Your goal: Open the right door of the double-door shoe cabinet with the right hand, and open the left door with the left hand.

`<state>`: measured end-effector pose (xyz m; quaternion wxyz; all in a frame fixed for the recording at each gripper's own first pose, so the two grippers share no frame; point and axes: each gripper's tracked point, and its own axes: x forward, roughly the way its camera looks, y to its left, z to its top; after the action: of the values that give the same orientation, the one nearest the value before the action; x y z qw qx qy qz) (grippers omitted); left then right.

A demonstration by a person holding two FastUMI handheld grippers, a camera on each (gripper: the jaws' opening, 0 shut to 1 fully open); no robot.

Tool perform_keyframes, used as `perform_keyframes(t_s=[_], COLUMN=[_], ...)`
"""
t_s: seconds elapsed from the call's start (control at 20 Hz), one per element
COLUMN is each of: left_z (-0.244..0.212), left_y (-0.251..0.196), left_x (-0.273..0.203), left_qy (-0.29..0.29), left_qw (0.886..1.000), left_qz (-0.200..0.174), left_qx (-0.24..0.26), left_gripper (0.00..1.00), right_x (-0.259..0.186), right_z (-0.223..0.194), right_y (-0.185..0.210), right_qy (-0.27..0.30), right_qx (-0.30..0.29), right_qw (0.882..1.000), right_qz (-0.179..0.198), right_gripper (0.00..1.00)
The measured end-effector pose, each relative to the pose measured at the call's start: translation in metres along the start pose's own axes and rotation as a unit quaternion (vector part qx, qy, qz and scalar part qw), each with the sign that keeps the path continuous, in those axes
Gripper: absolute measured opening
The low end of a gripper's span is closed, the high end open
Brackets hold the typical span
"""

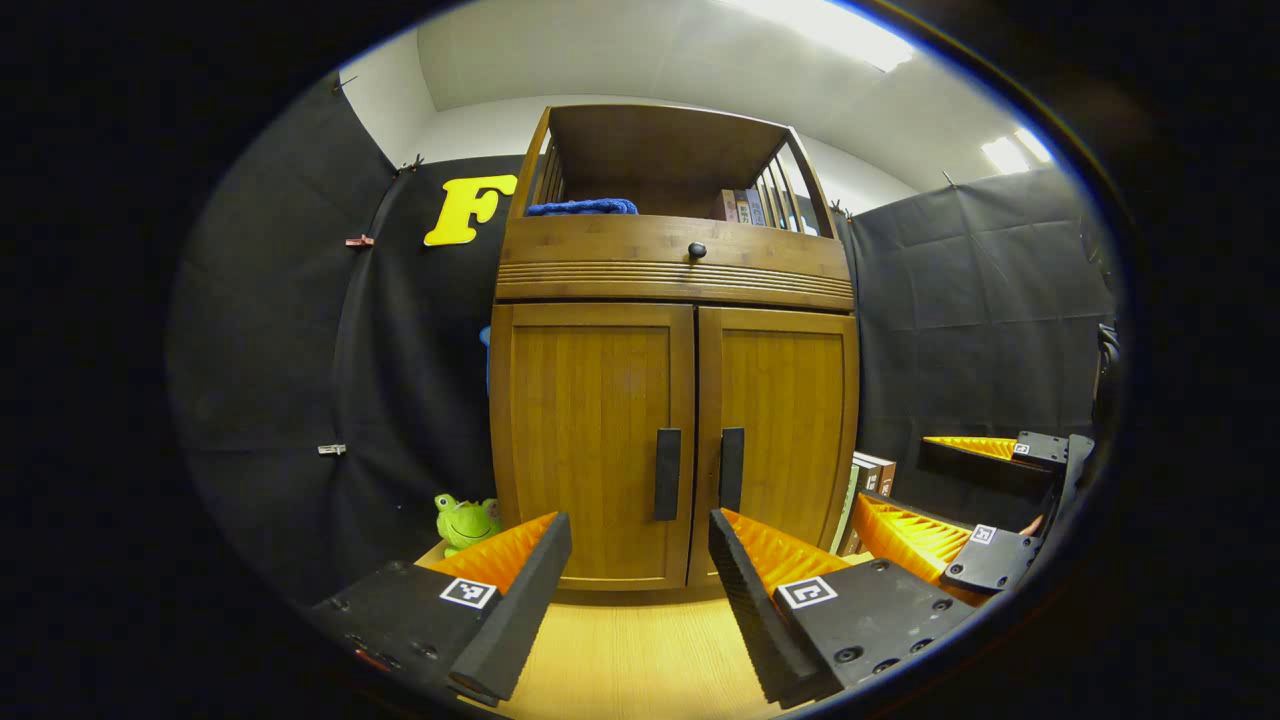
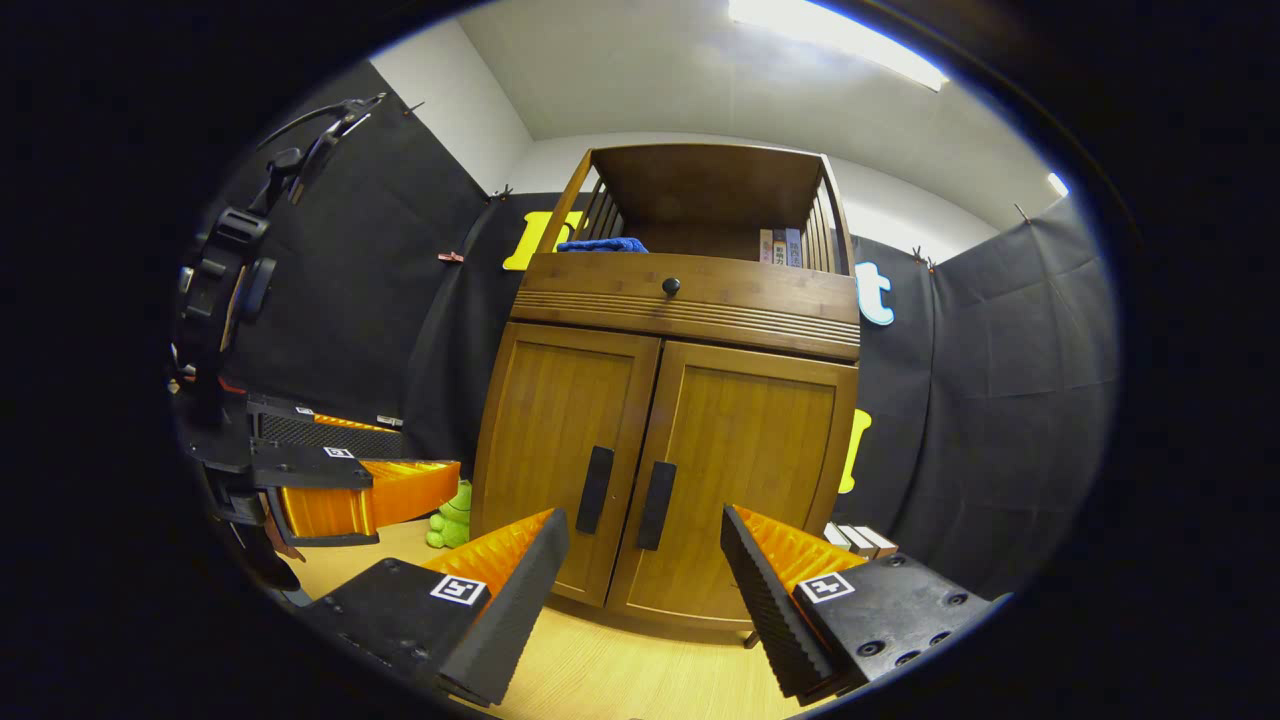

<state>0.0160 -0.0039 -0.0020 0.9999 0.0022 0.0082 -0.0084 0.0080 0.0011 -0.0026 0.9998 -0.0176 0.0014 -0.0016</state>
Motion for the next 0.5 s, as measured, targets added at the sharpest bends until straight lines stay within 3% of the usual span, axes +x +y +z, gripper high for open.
perform_keyframes(t_s=[0.2, 0.5], left_z=[-0.0026, -0.0044], left_y=[-0.0038, -0.0036], left_x=[0.0054, 0.0095], left_qy=[0.006, 0.006], left_qw=[1.000, 1.000], left_qz=[-0.012, -0.019], left_qx=[0.000, 0.002], left_gripper=[0.87, 0.84], right_x=[0.0033, 0.0051], right_z=[0.0020, 0.0094], right_y=[0.0071, 0.0007], right_qy=[-0.002, -0.010], right_qx=[0.020, 0.047], right_qw=[1.000, 0.999], right_qz=[0.017, 0.007], right_gripper=[0.97, 0.97])
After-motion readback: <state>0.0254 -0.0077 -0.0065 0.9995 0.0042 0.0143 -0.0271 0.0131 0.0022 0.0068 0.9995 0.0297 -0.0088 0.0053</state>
